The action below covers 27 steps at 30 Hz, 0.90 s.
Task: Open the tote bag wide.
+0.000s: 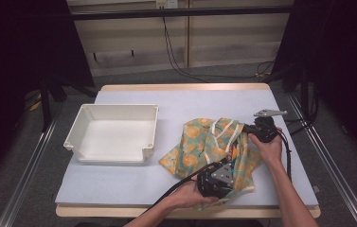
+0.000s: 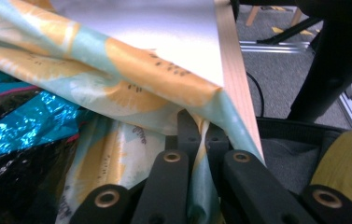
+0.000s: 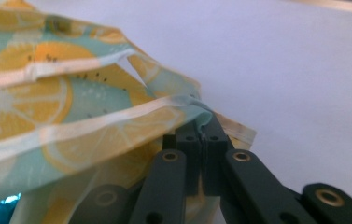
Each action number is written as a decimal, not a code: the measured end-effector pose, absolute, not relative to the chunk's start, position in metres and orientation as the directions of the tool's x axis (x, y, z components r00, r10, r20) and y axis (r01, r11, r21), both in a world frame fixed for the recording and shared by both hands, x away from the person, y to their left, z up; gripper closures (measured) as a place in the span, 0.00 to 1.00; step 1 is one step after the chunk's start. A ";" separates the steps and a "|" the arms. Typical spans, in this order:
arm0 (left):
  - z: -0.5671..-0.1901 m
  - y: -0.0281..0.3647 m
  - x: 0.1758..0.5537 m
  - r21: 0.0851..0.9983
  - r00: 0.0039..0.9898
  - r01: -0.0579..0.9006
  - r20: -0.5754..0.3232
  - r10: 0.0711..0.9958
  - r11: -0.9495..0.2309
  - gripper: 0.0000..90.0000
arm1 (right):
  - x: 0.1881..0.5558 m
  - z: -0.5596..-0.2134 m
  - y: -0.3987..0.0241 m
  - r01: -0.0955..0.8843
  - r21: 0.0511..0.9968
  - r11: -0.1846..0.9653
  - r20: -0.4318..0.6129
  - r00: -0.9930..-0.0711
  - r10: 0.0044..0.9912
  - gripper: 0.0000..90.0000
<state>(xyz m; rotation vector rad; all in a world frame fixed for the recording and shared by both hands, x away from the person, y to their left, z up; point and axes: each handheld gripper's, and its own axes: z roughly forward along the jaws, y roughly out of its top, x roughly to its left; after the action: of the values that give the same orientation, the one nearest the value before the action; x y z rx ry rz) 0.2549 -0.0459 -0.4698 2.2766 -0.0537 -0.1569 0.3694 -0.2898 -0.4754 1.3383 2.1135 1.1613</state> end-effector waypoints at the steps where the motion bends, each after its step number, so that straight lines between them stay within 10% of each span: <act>1: -0.469 -0.045 0.256 0.765 0.991 0.016 -0.098 -0.092 -0.643 0.94 | 0.368 -0.476 -0.288 0.559 0.803 0.207 0.107 -0.477 0.873 0.95; 14: -0.442 -0.026 0.270 0.825 0.991 0.125 -0.129 0.032 -0.550 0.68 | 0.323 -0.436 -0.301 0.508 0.850 0.138 0.163 -0.503 0.849 0.45; 27: -0.404 -0.010 0.284 0.849 0.991 0.132 -0.110 0.073 -0.512 0.70 | 0.273 -0.408 -0.301 0.471 0.866 0.169 0.133 -0.543 0.829 0.38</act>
<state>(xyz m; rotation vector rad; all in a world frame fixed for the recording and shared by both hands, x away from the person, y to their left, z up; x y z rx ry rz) 0.2842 -0.0102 -0.4041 2.1106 0.1438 -0.0729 0.2733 -0.3012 -0.4078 1.2334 2.0817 1.3267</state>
